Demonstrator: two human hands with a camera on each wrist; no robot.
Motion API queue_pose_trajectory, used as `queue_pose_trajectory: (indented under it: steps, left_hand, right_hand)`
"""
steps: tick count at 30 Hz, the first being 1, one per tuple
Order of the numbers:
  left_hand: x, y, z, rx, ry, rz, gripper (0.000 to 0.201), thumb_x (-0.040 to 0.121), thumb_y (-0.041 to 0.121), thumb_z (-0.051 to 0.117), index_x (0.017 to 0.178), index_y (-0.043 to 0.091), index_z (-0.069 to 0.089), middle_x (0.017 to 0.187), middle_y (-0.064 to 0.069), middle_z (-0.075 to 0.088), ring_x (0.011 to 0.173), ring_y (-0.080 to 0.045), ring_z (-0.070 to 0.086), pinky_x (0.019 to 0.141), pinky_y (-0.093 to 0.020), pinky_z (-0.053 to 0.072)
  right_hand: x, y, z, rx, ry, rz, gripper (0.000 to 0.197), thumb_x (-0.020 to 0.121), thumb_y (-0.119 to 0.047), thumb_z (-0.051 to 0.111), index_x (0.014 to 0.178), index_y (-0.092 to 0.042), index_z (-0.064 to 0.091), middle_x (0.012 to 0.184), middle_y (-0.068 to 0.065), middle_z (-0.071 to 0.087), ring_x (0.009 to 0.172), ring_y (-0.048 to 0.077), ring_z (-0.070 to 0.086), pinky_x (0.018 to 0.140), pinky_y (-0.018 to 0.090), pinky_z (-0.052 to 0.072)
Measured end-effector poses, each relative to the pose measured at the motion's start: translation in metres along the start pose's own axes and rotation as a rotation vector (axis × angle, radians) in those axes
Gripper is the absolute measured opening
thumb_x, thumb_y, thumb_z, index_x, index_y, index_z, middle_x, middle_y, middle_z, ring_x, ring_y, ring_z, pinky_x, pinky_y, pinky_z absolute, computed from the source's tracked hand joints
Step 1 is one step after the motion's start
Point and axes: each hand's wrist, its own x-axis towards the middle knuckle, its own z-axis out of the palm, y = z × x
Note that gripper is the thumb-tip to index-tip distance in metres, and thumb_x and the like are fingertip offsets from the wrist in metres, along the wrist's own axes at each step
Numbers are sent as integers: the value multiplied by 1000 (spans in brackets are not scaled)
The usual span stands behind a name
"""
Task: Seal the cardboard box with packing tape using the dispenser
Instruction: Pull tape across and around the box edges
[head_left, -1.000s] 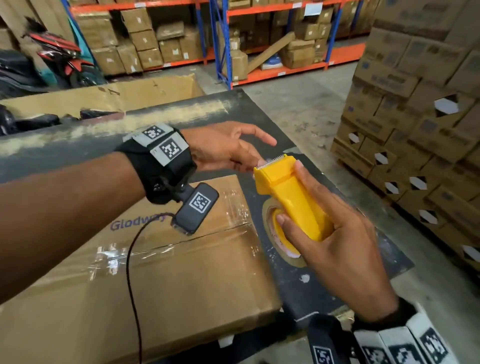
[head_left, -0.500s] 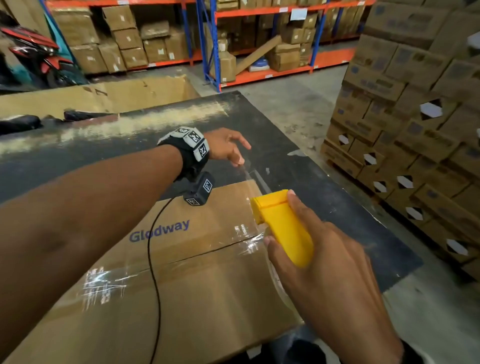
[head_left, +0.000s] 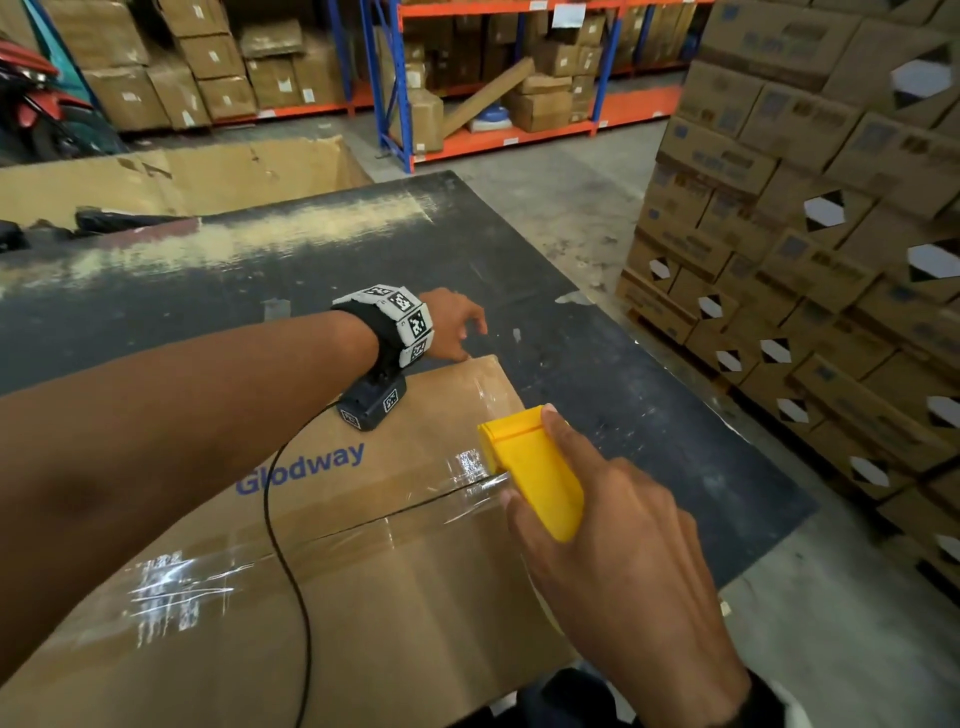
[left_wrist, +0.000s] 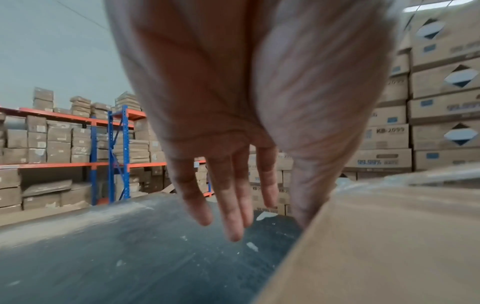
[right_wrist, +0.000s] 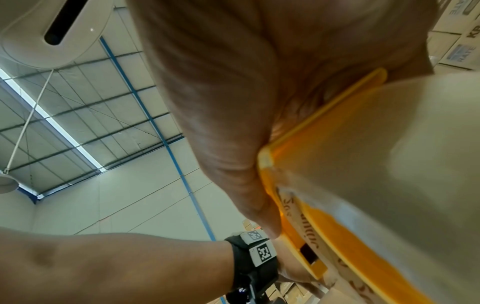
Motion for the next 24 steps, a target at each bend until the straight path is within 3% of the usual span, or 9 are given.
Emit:
queue_pose_trajectory:
  steps: [3,5,8,9,11,17,21,22,24]
  left_hand:
    - [-16,4,-6,-11,81,63,41,92,25,63,132,19,61,126,-7,70,119,-28,64,104,-41,47]
    - [-33,10,-5,-30,67,154,47,99,28,54,145,19,51,145,-12,57,135,-30,53,113,-41,38]
    - [-57,23,12,-4,-195,185,62,106,38,34,162,20,13,171,-11,9,158,-25,12,127,-37,11]
    - [-60,26,19,21,-260,170,65,107,40,28,162,19,1,172,-10,-6,159,-24,0,128,-37,4]
    - [-61,28,29,39,-288,147,67,107,41,22,160,16,-10,170,-10,-19,158,-24,-13,126,-40,-1]
    - [-61,28,32,-15,-272,113,65,108,41,19,160,16,-12,169,-7,-21,157,-21,-18,125,-40,-4]
    - [-64,28,33,-23,-254,128,66,108,40,21,159,18,-14,169,-5,-23,156,-20,-19,125,-40,-5]
    - [-64,28,34,-18,-253,132,67,107,41,21,159,18,-15,169,-5,-23,156,-20,-20,125,-40,-6]
    - [-64,28,35,1,-254,135,68,107,42,21,159,17,-16,169,-5,-24,156,-20,-20,125,-39,-6]
  right_hand:
    - [-1,1,1,-9,28,-13,80,86,-72,42,154,-54,4,112,-2,59,111,27,62,92,43,51]
    - [0,1,3,-9,43,-24,80,87,-71,43,155,-51,8,110,0,59,109,29,63,90,43,51]
    - [2,-1,5,-5,73,-27,79,86,-69,46,156,-49,15,109,2,62,109,31,64,87,43,51]
    - [3,-1,5,-4,85,-27,78,86,-69,46,156,-49,17,110,3,63,110,32,64,87,43,50]
    - [5,-2,6,-18,107,-32,76,87,-68,47,156,-48,21,113,5,65,111,33,64,87,43,49]
    - [-13,5,-2,-28,117,-40,74,88,-71,44,155,-54,17,108,4,66,108,30,64,81,40,46]
    - [-87,46,-10,-89,39,57,71,78,-84,22,145,-73,3,82,-10,49,78,18,58,67,31,44]
    - [-106,58,-7,-99,43,105,70,78,-84,24,145,-72,6,74,-11,44,69,19,58,61,31,46]
    - [-139,84,2,-75,112,136,76,75,-75,42,148,-61,27,63,-12,34,46,22,56,44,28,44]
